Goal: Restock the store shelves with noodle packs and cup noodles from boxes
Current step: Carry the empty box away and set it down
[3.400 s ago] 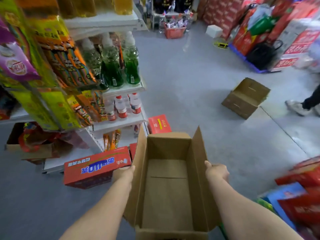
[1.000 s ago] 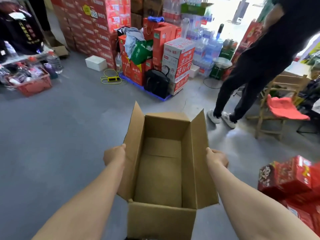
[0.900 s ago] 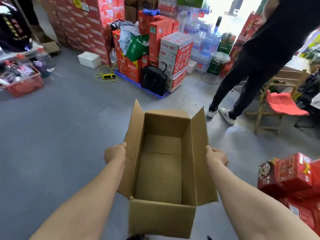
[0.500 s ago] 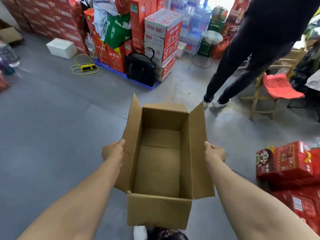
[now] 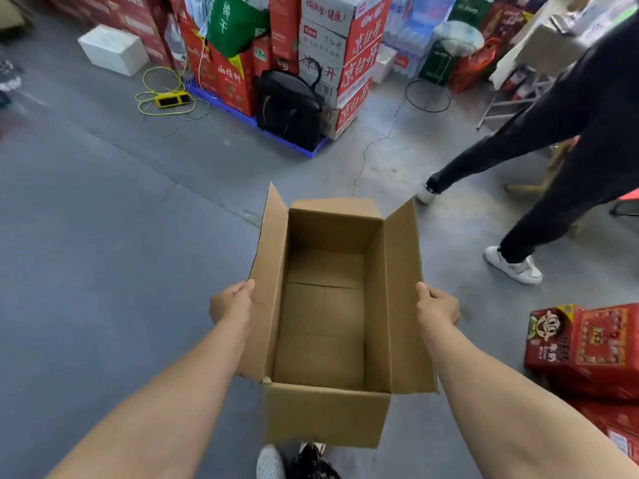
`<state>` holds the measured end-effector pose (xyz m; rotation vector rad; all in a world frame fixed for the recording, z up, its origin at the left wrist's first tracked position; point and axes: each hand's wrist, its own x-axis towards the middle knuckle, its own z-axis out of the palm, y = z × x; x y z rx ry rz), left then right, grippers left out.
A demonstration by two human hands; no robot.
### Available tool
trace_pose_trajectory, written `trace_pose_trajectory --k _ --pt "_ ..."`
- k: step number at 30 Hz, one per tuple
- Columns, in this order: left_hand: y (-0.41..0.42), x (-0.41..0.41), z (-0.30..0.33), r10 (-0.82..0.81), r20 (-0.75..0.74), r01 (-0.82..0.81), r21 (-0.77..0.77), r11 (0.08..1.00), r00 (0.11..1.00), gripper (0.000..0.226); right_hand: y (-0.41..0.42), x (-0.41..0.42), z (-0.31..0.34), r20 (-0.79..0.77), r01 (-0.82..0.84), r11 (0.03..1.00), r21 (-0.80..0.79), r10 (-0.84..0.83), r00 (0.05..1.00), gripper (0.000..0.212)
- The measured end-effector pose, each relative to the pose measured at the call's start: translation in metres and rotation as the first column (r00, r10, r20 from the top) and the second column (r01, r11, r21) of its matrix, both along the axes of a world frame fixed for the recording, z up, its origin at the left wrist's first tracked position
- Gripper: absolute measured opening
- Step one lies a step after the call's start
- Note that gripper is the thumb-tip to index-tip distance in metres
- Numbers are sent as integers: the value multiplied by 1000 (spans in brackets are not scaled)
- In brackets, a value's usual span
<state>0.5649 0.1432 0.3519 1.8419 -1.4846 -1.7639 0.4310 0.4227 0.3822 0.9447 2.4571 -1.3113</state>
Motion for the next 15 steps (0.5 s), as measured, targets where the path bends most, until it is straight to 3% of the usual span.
trace_pose_trajectory --k 15 --pt "1 -41 -90 36 87 -42 60 997 996 39 5 -68 -86 125 -64 997 50 58 990 27"
